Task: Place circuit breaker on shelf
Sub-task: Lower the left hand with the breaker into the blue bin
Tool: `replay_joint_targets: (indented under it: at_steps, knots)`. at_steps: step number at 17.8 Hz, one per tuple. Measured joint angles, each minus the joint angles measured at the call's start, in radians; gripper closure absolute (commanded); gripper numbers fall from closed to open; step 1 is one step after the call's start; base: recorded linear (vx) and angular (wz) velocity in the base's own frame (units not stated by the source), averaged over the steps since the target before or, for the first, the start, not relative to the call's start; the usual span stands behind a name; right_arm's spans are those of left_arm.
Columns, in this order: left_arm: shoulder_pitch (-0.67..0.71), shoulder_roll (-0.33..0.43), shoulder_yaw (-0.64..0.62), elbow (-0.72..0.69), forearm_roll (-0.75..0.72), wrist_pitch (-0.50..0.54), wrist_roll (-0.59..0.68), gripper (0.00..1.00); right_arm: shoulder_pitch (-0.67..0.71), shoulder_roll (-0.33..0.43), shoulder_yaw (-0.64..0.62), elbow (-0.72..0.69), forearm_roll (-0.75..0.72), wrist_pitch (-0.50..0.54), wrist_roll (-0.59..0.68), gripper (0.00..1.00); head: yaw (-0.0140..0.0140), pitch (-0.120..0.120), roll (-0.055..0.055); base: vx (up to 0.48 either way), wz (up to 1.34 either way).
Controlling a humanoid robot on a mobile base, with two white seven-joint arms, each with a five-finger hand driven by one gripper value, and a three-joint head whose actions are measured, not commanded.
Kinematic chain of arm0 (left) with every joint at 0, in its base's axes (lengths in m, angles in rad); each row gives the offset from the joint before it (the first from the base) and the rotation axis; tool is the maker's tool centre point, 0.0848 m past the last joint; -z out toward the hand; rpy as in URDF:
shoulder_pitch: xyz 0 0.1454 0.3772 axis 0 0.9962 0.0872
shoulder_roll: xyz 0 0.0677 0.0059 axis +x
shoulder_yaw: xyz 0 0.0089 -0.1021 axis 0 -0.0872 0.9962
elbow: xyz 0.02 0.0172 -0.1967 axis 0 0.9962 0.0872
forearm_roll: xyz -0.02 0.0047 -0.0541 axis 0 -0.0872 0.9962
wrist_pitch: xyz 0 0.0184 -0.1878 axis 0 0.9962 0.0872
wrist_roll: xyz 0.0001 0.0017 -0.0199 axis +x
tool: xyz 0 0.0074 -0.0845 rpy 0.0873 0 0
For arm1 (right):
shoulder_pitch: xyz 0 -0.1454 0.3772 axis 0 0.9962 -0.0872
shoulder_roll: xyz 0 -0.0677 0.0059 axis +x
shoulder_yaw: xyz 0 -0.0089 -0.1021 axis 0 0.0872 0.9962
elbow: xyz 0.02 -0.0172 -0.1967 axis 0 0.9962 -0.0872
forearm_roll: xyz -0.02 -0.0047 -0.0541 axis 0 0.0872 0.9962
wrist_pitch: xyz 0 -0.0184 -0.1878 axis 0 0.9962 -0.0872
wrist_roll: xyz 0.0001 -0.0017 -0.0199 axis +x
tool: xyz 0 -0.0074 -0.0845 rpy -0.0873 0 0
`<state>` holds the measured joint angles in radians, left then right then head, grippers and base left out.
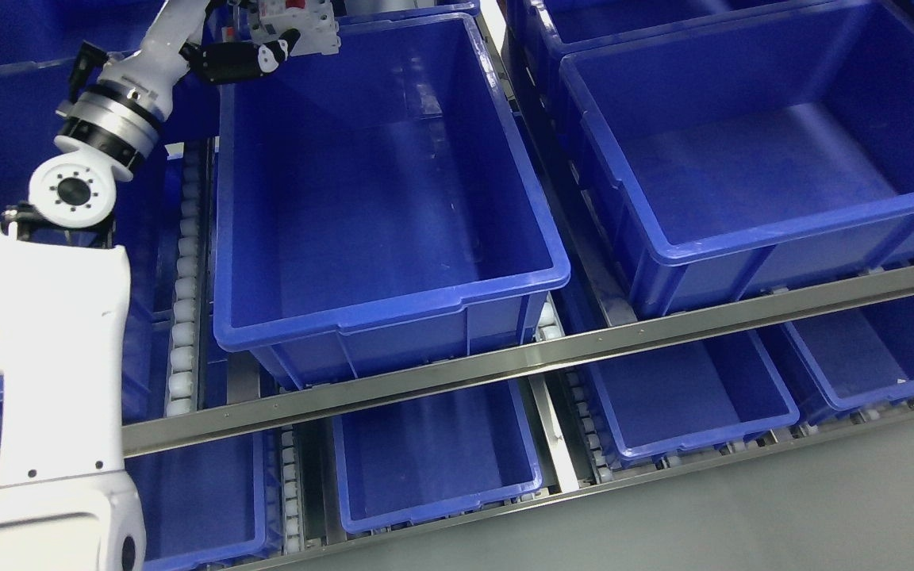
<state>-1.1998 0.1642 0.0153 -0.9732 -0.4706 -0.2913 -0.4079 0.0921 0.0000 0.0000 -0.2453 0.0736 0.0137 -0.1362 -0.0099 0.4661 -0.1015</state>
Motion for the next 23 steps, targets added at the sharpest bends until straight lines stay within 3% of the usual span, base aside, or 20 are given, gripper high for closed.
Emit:
replay_joint_targets:
  at_steps: [11, 16, 20, 23]
  knots:
    - [-0.172, -0.074, -0.121, 0.420, -0.025, 0.034, 0.076, 0.92, 0.000, 0.000, 0.000, 0.000, 0.000, 0.000, 0.000, 0.00, 0.0000, 0.000, 0.000, -0.001, 0.00]
    - [-0.211, -0.111, -0.176, 0.556, -0.027, 0.089, 0.191, 0.81, 0.000, 0.000, 0.000, 0.000, 0.000, 0.000, 0.000, 0.00, 0.0000, 0.000, 0.000, 0.000, 0.00]
    - [-0.218, -0.130, -0.207, 0.626, -0.027, 0.115, 0.241, 0.66, 0.000, 0.000, 0.000, 0.000, 0.000, 0.000, 0.000, 0.00, 0.0000, 0.000, 0.000, 0.000, 0.00]
    - [-0.219, -0.139, -0.231, 0.658, -0.028, 0.143, 0.251, 0.62, 0.000, 0.000, 0.000, 0.000, 0.000, 0.000, 0.000, 0.00, 0.0000, 0.000, 0.000, 0.000, 0.00]
